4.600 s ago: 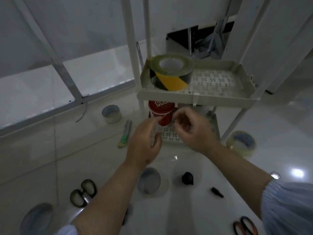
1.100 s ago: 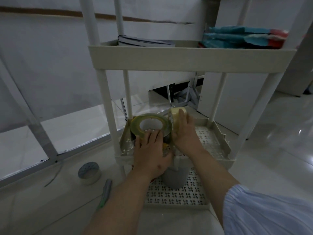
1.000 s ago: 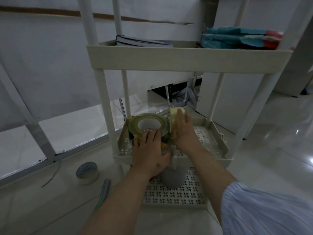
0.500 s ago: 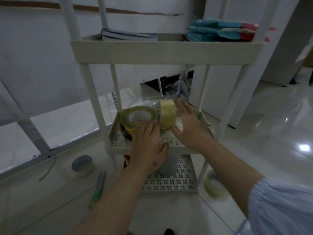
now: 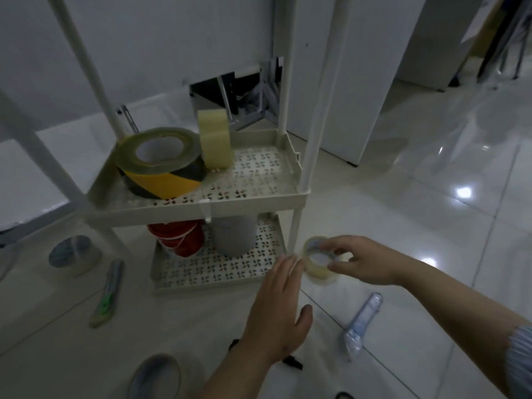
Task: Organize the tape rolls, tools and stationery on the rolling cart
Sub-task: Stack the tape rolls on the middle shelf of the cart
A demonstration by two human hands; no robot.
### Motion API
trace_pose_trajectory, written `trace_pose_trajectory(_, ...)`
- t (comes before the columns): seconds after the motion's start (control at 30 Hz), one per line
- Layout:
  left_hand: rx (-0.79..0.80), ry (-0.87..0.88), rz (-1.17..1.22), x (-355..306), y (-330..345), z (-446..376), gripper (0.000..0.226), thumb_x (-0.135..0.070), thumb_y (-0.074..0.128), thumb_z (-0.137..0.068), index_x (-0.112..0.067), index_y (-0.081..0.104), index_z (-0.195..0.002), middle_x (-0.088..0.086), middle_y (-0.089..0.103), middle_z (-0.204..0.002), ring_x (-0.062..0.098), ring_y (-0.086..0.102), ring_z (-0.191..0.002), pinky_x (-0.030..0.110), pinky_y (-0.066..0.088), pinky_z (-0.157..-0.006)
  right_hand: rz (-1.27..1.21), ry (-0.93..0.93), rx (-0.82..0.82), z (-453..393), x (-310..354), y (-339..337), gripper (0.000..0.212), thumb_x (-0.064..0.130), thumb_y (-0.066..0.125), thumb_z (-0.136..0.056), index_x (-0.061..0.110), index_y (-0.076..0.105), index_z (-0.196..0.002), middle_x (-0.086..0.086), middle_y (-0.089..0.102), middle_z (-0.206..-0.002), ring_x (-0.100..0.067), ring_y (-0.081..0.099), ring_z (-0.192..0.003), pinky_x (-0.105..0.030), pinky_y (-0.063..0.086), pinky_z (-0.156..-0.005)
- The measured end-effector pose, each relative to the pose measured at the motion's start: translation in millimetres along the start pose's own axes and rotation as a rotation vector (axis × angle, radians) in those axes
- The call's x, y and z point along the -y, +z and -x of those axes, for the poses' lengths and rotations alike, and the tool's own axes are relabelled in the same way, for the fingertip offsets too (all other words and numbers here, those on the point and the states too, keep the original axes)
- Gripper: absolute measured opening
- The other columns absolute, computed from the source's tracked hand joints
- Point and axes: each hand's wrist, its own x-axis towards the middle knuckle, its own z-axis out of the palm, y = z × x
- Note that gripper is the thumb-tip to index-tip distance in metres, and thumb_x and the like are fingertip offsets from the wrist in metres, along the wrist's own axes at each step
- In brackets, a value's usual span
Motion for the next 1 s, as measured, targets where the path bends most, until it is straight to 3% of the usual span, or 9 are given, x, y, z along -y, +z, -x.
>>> trace_pose_trajectory(0.07, 0.08, -0.044, 0.027, 1, 17, -8, 0.078, -0.051, 0.018, -0.078, -0.016, 0.009, -0.147, -0.008, -0.003, -0.154, 0.003, -0.013, -0.139, 0.015, -0.006, -0.111, -0.038, 0.082, -0.043, -7, -33, 10, 0.041, 0.014, 0.057, -0.088, 0.014, 0.047, -0.128, 0.006, 0.051, -0.12, -0.017, 0.052, -0.107, -0.003, 0.037, -0.077)
trace_pose_trajectory(0.2, 0.169, -0.205, 0.172, 3, 49, -28, 0.064, -0.026, 0.042, -0.093, -0.017, 0.008, -0.147, -0.006, -0.002, -0.157, 0.007, 0.004, -0.143, 0.012, 0.009, -0.106, -0.079, 0.187, -0.09, -25, -86, 33, 0.058, 0.017, 0.061, -0.086, 0.012, 0.033, -0.136, -0.008, 0.037, -0.144, -0.023, 0.04, -0.126, -0.026, 0.031, -0.102)
trace_pose_trajectory(0.37, 0.326, -0.312, 0.148, 2, 89, -58, 0.079, -0.017, 0.046, -0.09, -0.012, -0.009, -0.146, 0.007, -0.018, -0.156, 0.027, 0.016, -0.141, 0.028, 0.03, -0.108, -0.311, 0.124, -0.15, -52, -108, 60, 0.058, 0.009, 0.062, -0.082, 0.009, 0.033, -0.132, 0.002, 0.042, -0.125, -0.018, 0.038, -0.124, -0.01, 0.027, -0.092)
trace_pose_trajectory(0.5, 0.365, -0.329, -0.042, -1, 104, -83, 0.079, -0.019, 0.044, -0.091, -0.006, -0.012, -0.145, 0.013, -0.024, -0.153, 0.028, -0.016, -0.143, 0.035, 0.011, -0.116, -0.566, 0.227, -0.181, -66, -116, 80, 0.074, 0.021, 0.06, -0.085, 0.006, 0.017, -0.142, 0.003, 0.031, -0.139, -0.015, 0.028, -0.133, -0.02, 0.023, -0.105)
trace_pose_trajectory(0.57, 0.4, -0.325, -0.107, 0, 107, -88, 0.077, -0.02, 0.043, -0.092, -0.003, -0.011, -0.144, 0.015, -0.022, -0.154, 0.029, -0.019, -0.142, 0.035, 0.004, -0.117, -0.648, 0.259, -0.21, -70, -124, 88, 0.078, 0.03, 0.063, -0.078, 0.012, 0.021, -0.141, -0.002, 0.035, -0.144, -0.02, 0.035, -0.132, -0.035, 0.031, -0.11)
trace_pose_trajectory(0.63, 0.407, -0.302, -0.175, 2, 110, -89, 0.075, -0.023, 0.043, -0.091, -0.002, -0.006, -0.145, 0.015, -0.017, -0.155, 0.028, -0.018, -0.142, 0.034, 0.0, -0.117, -0.759, 0.352, -0.221, -71, -130, 91, 0.088, 0.029, 0.062, -0.077, 0.016, 0.008, -0.145, -0.002, 0.032, -0.146, -0.022, 0.034, -0.133, -0.044, 0.034, -0.108)
trace_pose_trajectory(0.7, 0.387, -0.294, -0.187, 3, 109, -88, 0.074, -0.023, 0.044, -0.091, -0.003, -0.001, -0.145, 0.012, -0.011, -0.156, 0.026, -0.015, -0.143, 0.032, 0.003, -0.117, -0.89, 0.404, -0.229, -72, -137, 92, 0.079, 0.016, 0.057, -0.082, 0.016, 0.01, -0.144, -0.002, 0.038, -0.141, -0.024, 0.042, -0.126, -0.045, 0.042, -0.101)
trace_pose_trajectory(0.8, 0.379, -0.282, -0.134, 2, 110, -83, 0.07, -0.022, 0.045, -0.09, -0.007, 0.006, -0.146, 0.008, -0.005, -0.157, 0.024, -0.014, -0.144, 0.034, 0.011, -0.117, -0.966, 0.359, -0.258, -69, -138, 91, 0.039, 0.002, 0.051, -0.081, 0.019, 0.054, -0.116, -0.009, 0.06, -0.12, -0.024, 0.06, -0.101, -0.042, 0.052, -0.083)
trace_pose_trajectory(1.0, 0.214, -0.27, -0.08, 0, 111, -68, 0.057, -0.018, 0.047, -0.086, -0.021, 0.028, -0.14, -0.005, 0.032, -0.144, 0.022, 0.016, -0.134, 0.031, 0.034, -0.104, -1.148, 0.43, -0.402, -54, -127, 88, 0.023, -0.001, 0.058, -0.078, 0.018, 0.057, -0.089, -0.014, 0.049, -0.121, -0.031, 0.059, -0.096, -0.043, 0.055, -0.07)
